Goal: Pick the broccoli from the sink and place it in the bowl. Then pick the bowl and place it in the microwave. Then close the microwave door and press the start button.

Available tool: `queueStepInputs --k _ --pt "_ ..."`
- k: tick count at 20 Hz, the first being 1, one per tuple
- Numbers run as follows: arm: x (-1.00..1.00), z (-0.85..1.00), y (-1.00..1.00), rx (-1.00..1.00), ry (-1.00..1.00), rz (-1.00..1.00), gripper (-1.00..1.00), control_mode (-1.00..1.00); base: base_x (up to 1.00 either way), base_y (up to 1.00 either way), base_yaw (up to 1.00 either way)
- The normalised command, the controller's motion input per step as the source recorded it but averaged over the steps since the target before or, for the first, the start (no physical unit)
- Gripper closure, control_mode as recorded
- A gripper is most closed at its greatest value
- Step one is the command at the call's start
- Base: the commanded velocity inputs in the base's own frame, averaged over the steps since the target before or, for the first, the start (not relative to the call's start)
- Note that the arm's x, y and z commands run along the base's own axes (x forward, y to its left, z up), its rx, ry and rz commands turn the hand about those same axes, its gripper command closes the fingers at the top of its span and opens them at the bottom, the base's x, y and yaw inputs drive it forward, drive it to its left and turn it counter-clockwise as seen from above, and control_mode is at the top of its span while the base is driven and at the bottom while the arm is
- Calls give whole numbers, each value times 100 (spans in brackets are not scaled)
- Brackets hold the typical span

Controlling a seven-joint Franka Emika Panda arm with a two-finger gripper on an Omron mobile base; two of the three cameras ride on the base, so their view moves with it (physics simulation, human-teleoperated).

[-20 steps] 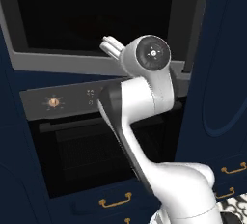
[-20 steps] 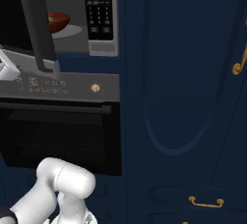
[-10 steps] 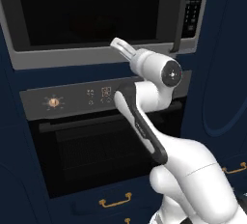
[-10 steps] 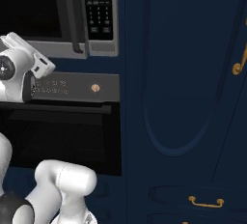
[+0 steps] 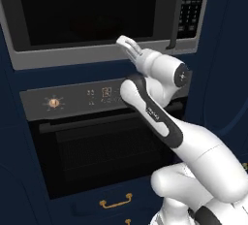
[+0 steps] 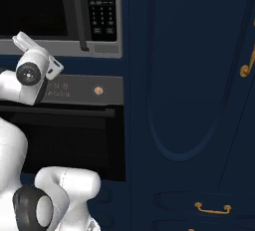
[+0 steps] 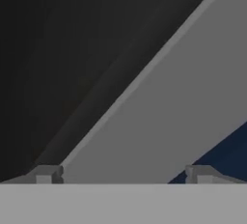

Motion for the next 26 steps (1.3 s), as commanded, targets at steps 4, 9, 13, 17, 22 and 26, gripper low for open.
queueStepInputs --k 4,9,13,17,22,26 --pt "-21 17 -24 8 -2 8 -100 -100 0 0 0" --pt "-97 37 -57 17 -2 2 -100 -100 0 0 0" --pt "-94 28 -88 20 4 0 -100 -100 0 0 0" --pt "-78 47 -100 30 13 1 -100 -100 0 0 0" --pt "-49 37 -87 34 19 8 -100 -100 0 0 0" --pt "9 6 -48 26 38 19 -100 -100 0 0 0"
